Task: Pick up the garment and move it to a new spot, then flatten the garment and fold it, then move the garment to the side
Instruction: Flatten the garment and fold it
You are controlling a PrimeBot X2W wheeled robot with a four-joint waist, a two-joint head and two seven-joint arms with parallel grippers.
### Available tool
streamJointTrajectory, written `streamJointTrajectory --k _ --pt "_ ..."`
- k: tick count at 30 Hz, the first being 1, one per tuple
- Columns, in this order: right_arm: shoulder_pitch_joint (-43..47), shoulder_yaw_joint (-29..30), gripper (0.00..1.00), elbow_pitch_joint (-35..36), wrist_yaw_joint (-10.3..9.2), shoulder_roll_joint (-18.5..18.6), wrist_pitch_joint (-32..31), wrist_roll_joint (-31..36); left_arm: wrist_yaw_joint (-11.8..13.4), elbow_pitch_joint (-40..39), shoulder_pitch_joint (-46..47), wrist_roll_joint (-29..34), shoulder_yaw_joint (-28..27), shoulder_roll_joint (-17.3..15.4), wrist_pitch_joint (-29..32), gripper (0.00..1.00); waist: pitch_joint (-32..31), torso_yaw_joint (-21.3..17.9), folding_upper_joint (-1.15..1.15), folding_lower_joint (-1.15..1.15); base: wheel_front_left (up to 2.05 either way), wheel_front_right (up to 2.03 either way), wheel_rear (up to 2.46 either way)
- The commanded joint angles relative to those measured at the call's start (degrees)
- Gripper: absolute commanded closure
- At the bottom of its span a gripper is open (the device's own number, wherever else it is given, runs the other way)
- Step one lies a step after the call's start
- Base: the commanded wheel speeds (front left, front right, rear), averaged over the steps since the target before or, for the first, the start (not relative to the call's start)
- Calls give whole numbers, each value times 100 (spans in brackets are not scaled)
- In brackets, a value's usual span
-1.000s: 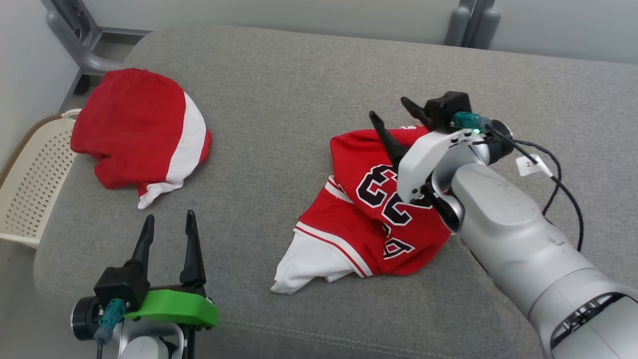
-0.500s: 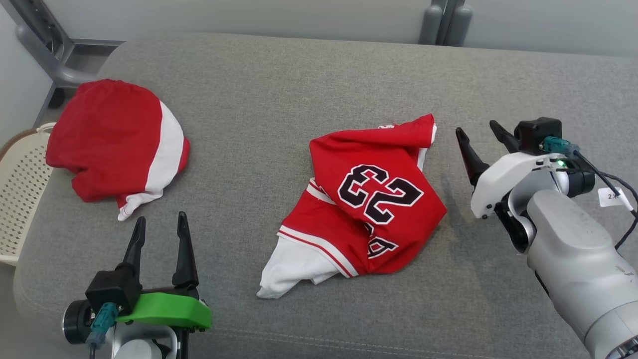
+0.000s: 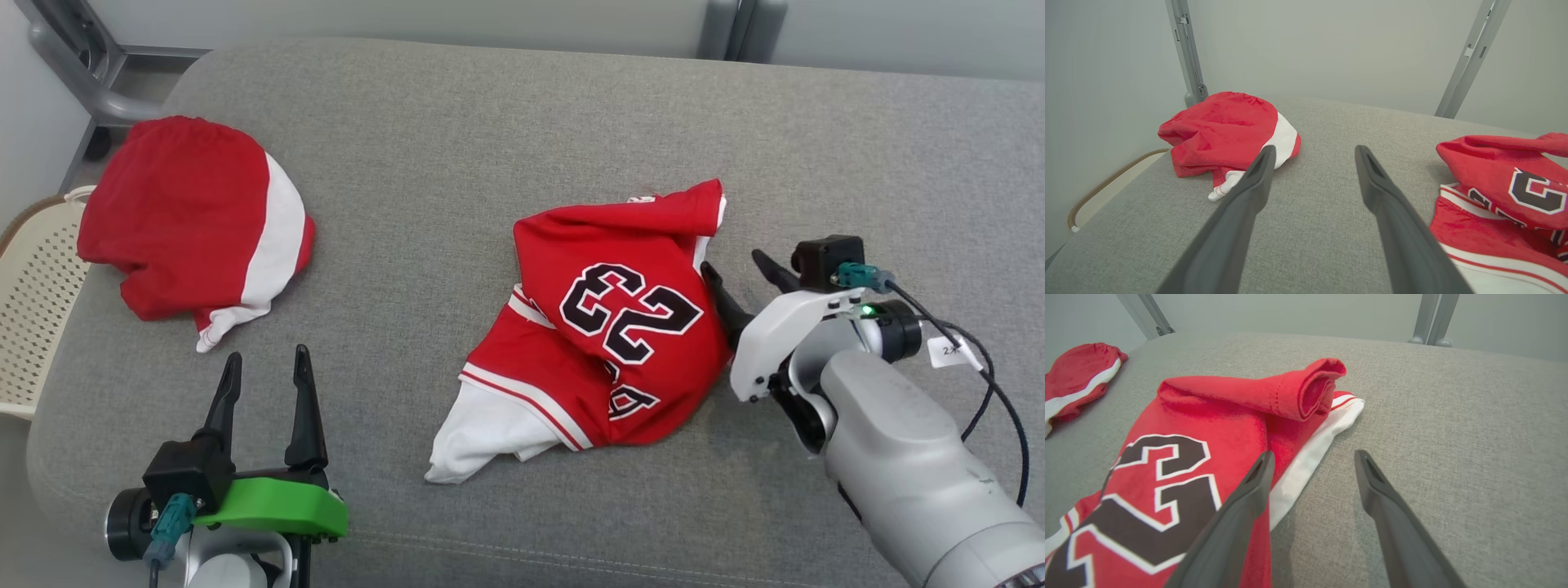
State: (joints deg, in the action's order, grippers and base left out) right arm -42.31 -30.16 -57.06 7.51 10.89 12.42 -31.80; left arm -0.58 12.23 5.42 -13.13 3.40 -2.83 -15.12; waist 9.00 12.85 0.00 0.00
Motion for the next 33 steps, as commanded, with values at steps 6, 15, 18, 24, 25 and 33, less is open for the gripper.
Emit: streamJointTrajectory --k 6,15,18,24,25,33 --pt "399 -225 0 267 -4 -146 -263 -464 7 27 23 5 -49 -12 -4 0 -74 6 0 0 0 0 0" --pt "698 -373 0 694 -3 31 -530 -1072 -19 40 2 3 -28 -12 -4 0 -121 -24 0 0 0 0 0" --pt "796 -586 100 910 -3 112 -659 -1300 -32 64 39 7 -7 -12 -4 0 -114 2 0 0 0 0 0" --pt "757 -753 100 1114 -3 216 -443 -1374 -17 66 -34 35 -46 -12 -4 0 -163 -1 0 0 0 0 0" --pt "749 -767 100 1175 -3 230 -368 -1360 -14 64 -54 40 -49 -12 -4 0 -179 -5 0 0 0 0 0" --pt "879 -928 100 1897 -3 333 -49 -1042 3 46 -135 52 -34 -13 -4 0 -312 -42 0 0 0 0 0"
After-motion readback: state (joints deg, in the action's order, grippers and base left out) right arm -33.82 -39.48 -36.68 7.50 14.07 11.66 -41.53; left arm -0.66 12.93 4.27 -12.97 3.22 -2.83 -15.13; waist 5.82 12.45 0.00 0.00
